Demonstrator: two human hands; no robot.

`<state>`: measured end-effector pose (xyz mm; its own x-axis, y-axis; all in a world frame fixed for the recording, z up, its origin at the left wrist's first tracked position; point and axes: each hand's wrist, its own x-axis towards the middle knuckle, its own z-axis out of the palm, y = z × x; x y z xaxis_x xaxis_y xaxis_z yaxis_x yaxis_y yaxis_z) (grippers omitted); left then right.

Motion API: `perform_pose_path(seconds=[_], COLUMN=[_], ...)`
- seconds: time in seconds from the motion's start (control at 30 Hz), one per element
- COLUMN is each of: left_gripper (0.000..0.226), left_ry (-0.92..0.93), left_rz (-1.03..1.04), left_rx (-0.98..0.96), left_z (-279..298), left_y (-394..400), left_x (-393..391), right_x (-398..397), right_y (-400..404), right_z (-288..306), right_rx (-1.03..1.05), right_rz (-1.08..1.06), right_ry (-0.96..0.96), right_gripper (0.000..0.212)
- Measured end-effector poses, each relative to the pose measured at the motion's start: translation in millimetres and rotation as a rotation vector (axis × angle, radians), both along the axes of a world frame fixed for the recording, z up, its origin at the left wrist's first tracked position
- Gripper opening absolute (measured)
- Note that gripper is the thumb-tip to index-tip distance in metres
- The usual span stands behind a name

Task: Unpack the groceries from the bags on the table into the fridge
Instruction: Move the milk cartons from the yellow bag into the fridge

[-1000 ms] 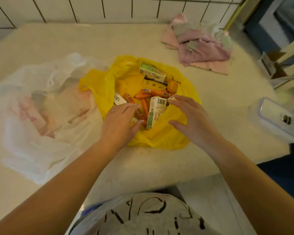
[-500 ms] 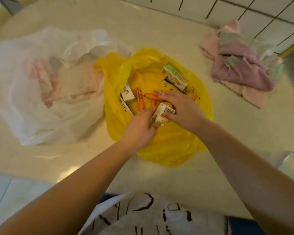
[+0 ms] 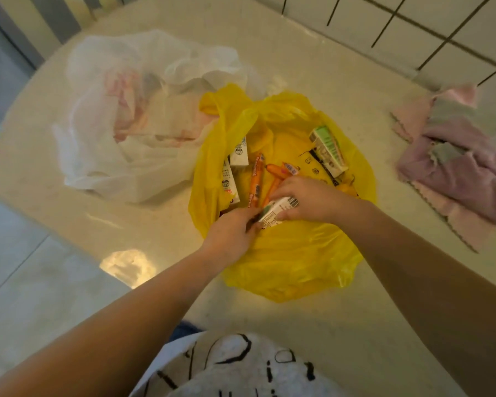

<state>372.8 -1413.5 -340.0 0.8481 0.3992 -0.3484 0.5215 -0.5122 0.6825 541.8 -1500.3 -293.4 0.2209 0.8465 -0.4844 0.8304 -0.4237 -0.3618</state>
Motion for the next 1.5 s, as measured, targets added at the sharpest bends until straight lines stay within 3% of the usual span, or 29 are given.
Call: perform_pose_path(seconds=[0.13, 0.27, 0.37, 0.53, 0.67, 0.8, 1.0, 1.13, 1.3, 1.5], left_gripper=[0.040, 0.041, 0.046, 0.056, 0.055, 0.055, 0.056, 0.058, 0.055, 0.057], left_ry=[0.003, -0.076, -0.171, -0.380, -0.473, -0.533, -0.585, -0.562, -0.583, -0.674], left_rz=[-0.001, 0.024, 0.141, 0.364, 0.377, 0.357, 0.407, 0.382, 0.406, 0.371], left_rx=[-0.002, -0.043, -0.203, -0.754, -0.811, -0.585, -0.223, -0.184, -0.206, -0.227], left_z=[2, 19, 31, 53, 62, 71, 69, 56, 52, 60], left_y=[2, 10, 21, 37, 60, 96, 131, 138, 138, 131], left_x=[1, 6, 15, 24, 20, 6, -24, -42, -48, -42], right_x=[-5, -2, 4, -4, -14, -15, -13, -17, -15, -15], right_y=[-4, -22, -33, -27, -4, 19, 47, 63, 72, 78], right_z=[11, 26, 36, 51, 50, 43, 27, 5, -10, -21], right_rx=[0.047, 0.184, 0.306, 0.514, 0.595, 0.548, 0.396, 0.282, 0.282, 0.364], right_rz=[-0.032, -0.216, -0.370, -0.579, -0.623, -0.535, -0.103, 0.151, 0.386, 0.456], right_ry=[-0.013, -0.008, -0.007, 0.076, 0.179, 0.289, 0.005, -0.156, -0.297, -0.329], right_gripper=[0.047, 0.042, 0.040, 0.038, 0.037, 0.045, 0.050, 0.049, 0.054, 0.054])
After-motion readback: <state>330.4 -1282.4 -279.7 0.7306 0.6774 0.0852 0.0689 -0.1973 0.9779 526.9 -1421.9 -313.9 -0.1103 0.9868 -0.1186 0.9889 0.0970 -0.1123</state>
